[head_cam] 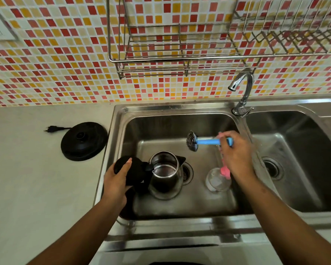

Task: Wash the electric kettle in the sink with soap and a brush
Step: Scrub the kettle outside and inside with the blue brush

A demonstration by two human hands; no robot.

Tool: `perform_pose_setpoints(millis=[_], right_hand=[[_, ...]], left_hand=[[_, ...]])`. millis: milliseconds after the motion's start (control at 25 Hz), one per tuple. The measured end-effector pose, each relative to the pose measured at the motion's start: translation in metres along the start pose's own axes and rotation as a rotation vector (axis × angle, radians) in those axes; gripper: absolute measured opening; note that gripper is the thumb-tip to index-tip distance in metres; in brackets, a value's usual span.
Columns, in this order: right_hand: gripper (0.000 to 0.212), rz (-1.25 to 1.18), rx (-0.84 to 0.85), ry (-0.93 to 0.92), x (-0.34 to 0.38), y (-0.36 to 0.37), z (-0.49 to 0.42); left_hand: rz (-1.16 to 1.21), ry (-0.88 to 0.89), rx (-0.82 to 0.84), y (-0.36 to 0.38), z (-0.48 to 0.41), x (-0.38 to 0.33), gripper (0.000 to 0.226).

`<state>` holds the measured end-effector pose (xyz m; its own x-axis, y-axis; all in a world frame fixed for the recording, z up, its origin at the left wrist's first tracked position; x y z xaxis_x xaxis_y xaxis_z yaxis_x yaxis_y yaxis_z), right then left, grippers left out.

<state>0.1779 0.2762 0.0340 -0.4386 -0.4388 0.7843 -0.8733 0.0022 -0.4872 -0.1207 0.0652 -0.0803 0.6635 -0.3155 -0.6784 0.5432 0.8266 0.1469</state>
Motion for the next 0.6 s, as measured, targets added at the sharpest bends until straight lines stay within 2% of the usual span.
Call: perform_pose_setpoints(millis=[80, 160, 240, 360, 400, 440, 480, 520, 600], right_hand=[[0.014, 0.128, 0.149, -0.043, -0.023, 0.035, 0.016], [0.016, 0.365, 0.278, -0.100, -0.041, 0.061, 0.035], [0.031, 0.492, 0.445, -0.166, -0.059, 0.083, 0.057], [0.054, 0.469, 0.832, -0.104, -0.099, 0.123, 0.107], [0.062, 0.483, 0.955, -0.016, -0.119, 0.132, 0.124], [0.064, 0.528, 1.013, 0.040, -0.131, 0.136, 0.132], [0.062, 0.475, 1.100, 0.181, -0.138, 0.138, 0.145], [0.061, 0.539, 1.092, 0.166, -0.144, 0.139, 0.146], [0.067, 0.579, 1.236, 0.126, -0.157, 0.144, 0.160]], left_hand=[[-0.031, -0.009, 0.047, 0.000, 0.002, 0.008, 0.056], [-0.066, -0.026, 0.097, 0.001, 0.008, 0.016, 0.065], [-0.118, -0.032, 0.167, 0.008, 0.014, 0.026, 0.066], [-0.271, -0.017, 0.183, 0.014, 0.019, 0.034, 0.056], [-0.308, 0.014, 0.158, 0.014, 0.017, 0.033, 0.049], [-0.334, 0.045, 0.132, 0.015, 0.014, 0.030, 0.042], [-0.363, 0.083, 0.111, 0.017, 0.013, 0.027, 0.040], [-0.398, 0.119, 0.098, 0.018, 0.012, 0.023, 0.040], [-0.485, 0.198, 0.111, 0.023, 0.007, 0.019, 0.041]])
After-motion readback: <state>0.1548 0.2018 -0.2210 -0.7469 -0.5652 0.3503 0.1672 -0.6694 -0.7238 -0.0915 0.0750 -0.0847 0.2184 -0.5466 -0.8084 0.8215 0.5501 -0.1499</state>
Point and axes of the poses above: each hand's wrist, its own z-axis away from the middle knuckle, its own y-axis out of the palm, x = y × z, the point moved 9 cm from there along -z, towards the middle knuckle, and after that the axes turned 14 degrees about -y, right-handed, at the moved point
